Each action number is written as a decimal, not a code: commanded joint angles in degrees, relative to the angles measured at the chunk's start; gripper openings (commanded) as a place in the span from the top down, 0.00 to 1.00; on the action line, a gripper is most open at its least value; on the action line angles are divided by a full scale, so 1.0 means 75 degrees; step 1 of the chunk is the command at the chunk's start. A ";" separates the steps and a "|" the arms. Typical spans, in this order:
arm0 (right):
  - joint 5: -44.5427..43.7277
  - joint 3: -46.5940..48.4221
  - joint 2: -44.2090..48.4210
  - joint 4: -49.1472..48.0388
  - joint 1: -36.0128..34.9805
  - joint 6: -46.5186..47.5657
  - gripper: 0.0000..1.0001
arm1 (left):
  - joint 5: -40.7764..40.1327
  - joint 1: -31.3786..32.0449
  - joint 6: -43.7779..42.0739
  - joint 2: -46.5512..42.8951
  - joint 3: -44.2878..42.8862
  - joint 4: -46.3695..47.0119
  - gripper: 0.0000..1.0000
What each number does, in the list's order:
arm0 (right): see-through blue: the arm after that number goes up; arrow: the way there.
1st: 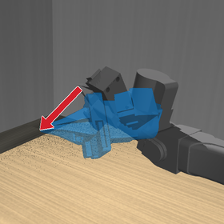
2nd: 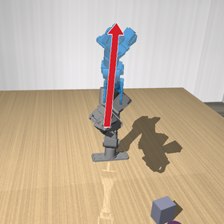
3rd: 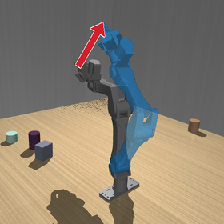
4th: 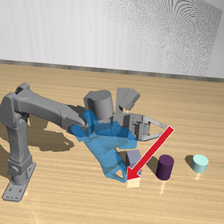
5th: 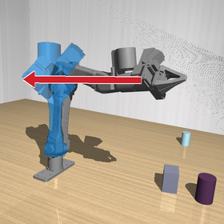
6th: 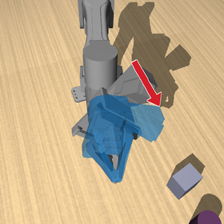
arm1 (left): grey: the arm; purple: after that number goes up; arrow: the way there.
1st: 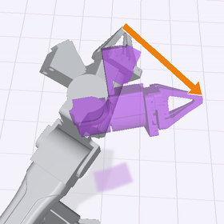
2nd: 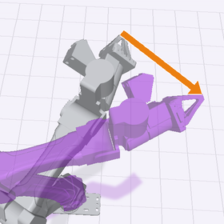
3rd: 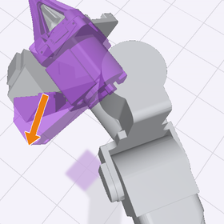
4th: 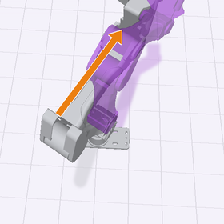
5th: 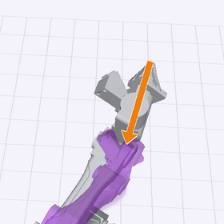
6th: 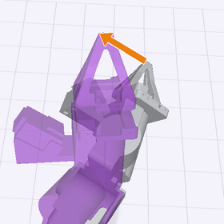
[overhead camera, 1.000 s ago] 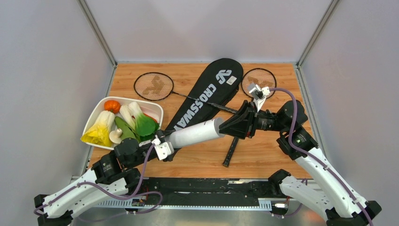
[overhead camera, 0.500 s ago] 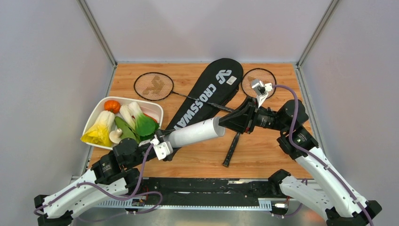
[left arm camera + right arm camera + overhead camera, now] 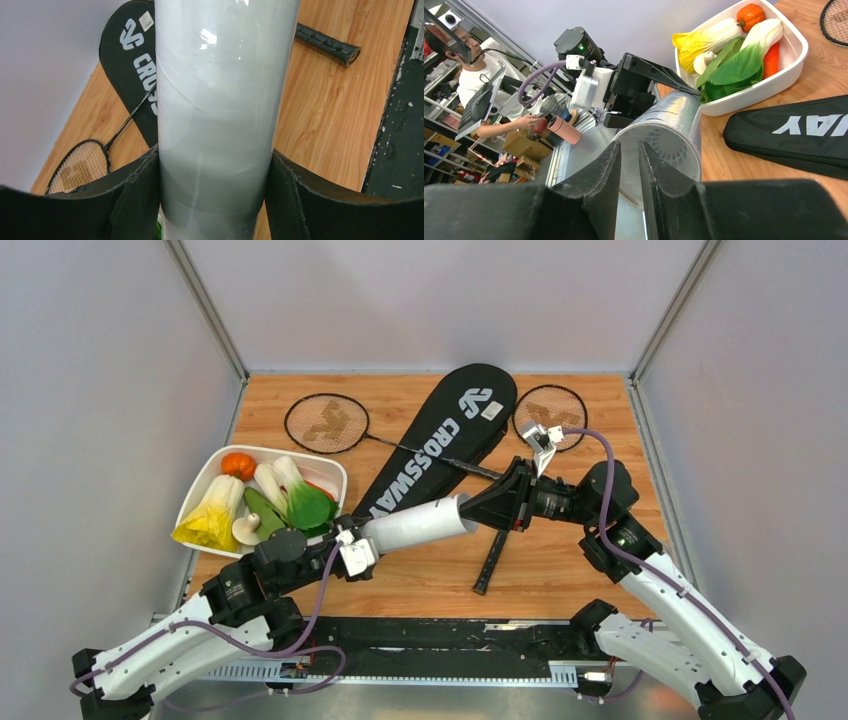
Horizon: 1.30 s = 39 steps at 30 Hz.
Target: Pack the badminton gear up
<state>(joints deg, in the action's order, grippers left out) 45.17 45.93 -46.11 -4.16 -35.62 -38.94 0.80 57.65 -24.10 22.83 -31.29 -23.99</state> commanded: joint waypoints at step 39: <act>-0.3439 -0.1489 0.0829 -0.4823 -0.0716 0.0284 0.00 | 0.0780 0.0077 0.3157 0.1559 -0.1660 0.3034 0.39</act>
<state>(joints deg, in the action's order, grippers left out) 21.04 34.96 -37.10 -30.20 -38.54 -35.55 4.27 58.06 -2.59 34.63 -41.74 -8.93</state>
